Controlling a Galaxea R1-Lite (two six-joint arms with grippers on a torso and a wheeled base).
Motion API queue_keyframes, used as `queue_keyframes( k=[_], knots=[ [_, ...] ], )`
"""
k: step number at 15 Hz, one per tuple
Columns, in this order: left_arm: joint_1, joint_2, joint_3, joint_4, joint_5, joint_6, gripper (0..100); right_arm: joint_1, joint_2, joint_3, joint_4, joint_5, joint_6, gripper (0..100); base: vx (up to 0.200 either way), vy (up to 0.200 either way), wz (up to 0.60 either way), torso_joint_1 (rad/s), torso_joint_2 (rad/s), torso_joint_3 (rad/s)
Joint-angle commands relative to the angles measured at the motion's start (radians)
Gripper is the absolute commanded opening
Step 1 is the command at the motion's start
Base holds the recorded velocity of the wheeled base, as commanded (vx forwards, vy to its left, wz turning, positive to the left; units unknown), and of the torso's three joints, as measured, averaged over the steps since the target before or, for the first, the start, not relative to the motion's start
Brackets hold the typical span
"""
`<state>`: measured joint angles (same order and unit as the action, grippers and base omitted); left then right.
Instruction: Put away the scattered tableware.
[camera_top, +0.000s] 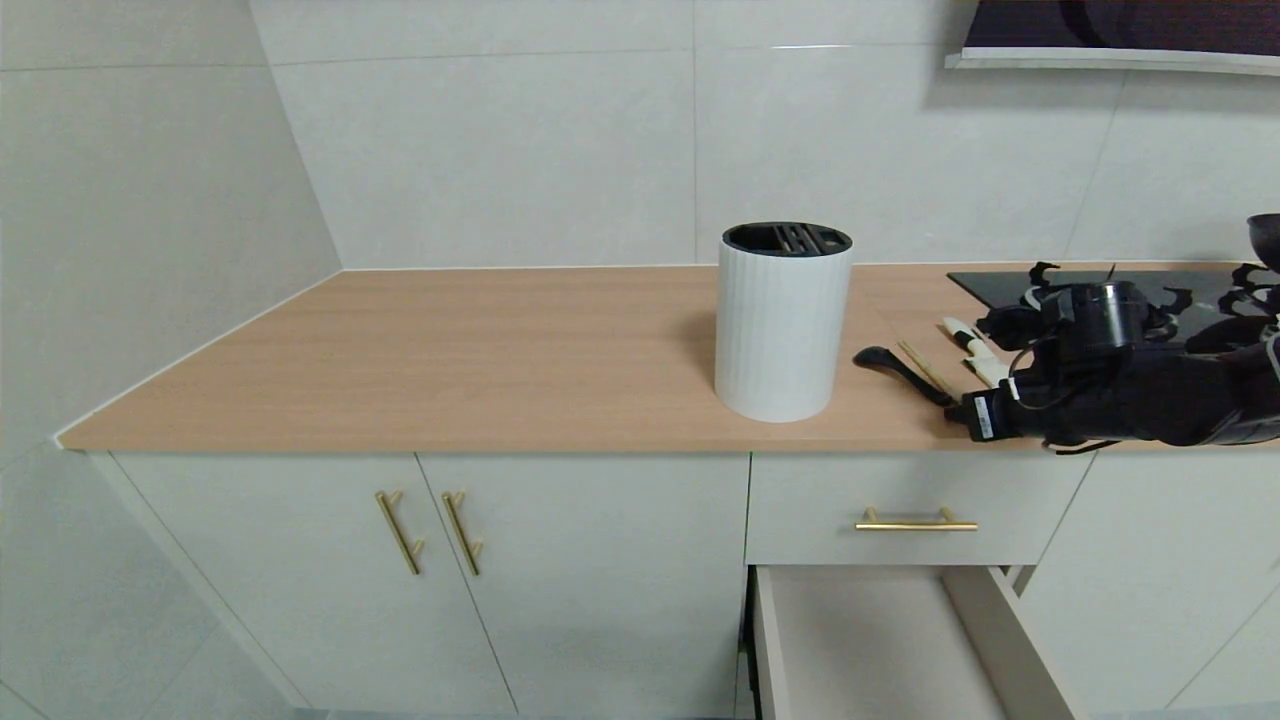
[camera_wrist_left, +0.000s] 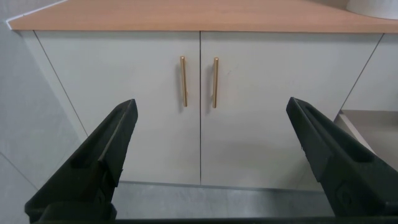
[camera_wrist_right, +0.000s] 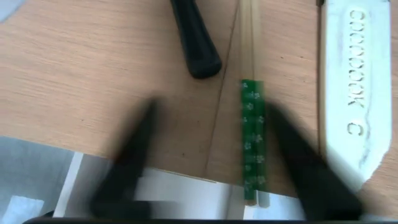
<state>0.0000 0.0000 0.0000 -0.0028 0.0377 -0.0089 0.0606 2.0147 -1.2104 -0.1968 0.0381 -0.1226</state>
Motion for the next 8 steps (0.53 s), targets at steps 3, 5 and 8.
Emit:
queue_keyframes(
  k=[3,5,8],
  knots=[
    [0.000,0.002,0.000,0.000,0.001,0.000,100,-0.007,0.001,-0.006,0.002,0.000,0.000,0,0.000,0.000,0.00,0.000,0.00,0.000],
    [0.000,0.002,0.000,0.000,0.001,0.000,100,-0.015,-0.007,-0.006,0.002,0.000,0.000,0,0.000,0.000,0.00,0.000,0.00,0.000],
    [0.000,0.002,0.000,0.000,0.001,0.000,100,-0.016,-0.010,-0.008,0.004,0.000,0.000,0,0.000,0.000,0.00,0.000,0.00,0.000]
  ],
)
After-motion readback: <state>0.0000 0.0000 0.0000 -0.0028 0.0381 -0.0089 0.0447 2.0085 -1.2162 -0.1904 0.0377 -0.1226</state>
